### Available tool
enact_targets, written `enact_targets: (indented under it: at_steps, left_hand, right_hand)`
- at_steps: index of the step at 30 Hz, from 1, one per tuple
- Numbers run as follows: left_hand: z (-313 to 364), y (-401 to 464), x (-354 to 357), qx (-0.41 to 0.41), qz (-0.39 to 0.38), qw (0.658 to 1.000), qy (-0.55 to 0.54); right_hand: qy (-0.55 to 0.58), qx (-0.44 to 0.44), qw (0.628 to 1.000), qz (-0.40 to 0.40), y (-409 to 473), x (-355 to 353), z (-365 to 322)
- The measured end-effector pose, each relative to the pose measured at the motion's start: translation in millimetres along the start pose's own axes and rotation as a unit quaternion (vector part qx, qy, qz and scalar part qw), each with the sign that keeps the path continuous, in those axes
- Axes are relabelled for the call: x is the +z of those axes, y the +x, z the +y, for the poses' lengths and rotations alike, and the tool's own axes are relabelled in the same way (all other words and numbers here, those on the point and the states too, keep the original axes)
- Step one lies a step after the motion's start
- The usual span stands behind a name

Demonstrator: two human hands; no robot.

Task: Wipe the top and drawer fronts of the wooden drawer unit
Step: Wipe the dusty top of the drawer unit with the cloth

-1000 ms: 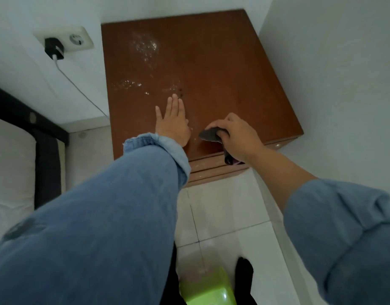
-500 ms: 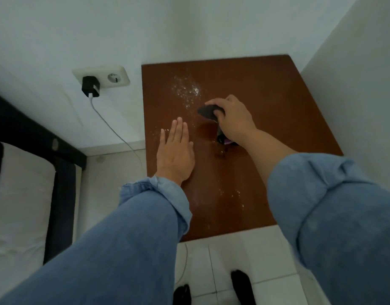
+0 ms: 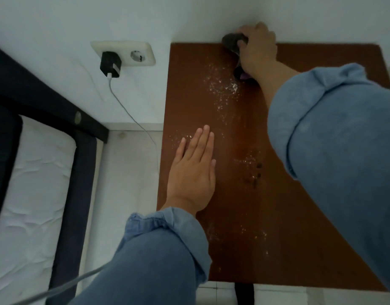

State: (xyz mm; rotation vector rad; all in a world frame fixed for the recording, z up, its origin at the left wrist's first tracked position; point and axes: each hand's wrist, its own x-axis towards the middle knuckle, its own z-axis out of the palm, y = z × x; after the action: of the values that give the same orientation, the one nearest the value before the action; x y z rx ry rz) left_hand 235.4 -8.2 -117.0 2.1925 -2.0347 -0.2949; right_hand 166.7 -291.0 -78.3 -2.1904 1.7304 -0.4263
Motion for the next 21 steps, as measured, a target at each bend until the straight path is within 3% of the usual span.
enact_targets:
  at_steps: [8, 14, 21]
  left_hand:
    - [-2.6, 0.6, -1.6, -0.006, -0.01, 1.0, 0.004]
    - [-0.4, 3.0, -2.4, -0.008, -0.01, 1.0, 0.018]
    - [-0.3, 0.2, -1.8, -0.006, 0.0, 1.0, 0.017]
  right_hand:
    - [0.005, -0.037, 0.998, -0.045, -1.0, 10.8, 4.4]
    - [0.024, -0.061, 0.997, -0.034, -110.0, 7.4, 12.8]
    - [0.02, -0.029, 0.999, -0.031, -233.7, -4.3, 15.7]
